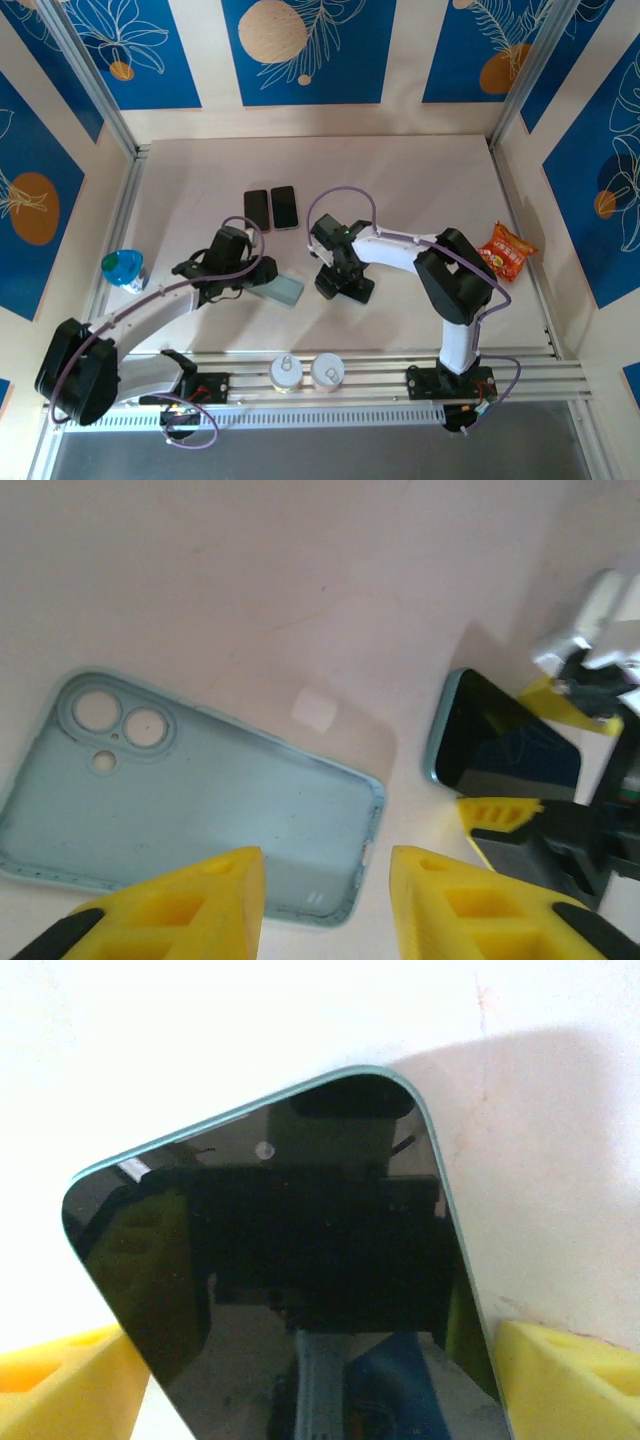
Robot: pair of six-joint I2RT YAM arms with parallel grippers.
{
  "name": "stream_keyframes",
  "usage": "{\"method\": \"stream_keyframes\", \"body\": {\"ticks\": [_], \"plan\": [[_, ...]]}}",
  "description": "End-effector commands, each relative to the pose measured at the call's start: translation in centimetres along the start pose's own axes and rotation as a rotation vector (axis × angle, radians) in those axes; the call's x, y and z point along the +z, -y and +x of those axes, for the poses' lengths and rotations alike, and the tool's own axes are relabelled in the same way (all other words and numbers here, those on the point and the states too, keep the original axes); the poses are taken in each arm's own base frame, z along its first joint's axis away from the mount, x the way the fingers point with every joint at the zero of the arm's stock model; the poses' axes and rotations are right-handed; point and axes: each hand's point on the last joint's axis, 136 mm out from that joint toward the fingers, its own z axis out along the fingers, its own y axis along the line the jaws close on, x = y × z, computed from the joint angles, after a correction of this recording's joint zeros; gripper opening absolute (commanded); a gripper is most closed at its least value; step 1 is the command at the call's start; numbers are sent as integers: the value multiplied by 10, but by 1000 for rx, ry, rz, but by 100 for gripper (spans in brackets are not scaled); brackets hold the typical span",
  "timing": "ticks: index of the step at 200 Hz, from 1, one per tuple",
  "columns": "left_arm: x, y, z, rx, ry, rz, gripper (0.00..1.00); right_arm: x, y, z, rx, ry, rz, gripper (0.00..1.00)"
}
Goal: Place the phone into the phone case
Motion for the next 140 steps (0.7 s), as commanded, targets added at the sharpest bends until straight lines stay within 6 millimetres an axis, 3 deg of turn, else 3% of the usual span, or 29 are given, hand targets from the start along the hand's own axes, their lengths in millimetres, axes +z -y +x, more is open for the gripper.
{"method": "stream_keyframes", "body": {"ticks": [1,37,81,140], "plan": [[-15,1,-9,5,32,-18,39,8,10,-10,115,1,-12,78],[-22,1,-9,18,40,-23,40,5,17,-23,271,-15,-82,72],[-22,-5,-5,18,33,-41,40,4,18,-26,273,-29,-66,87],[-19,-8,-3,9,35,-46,40,0,15,-6,181,-49,3,92]]}}
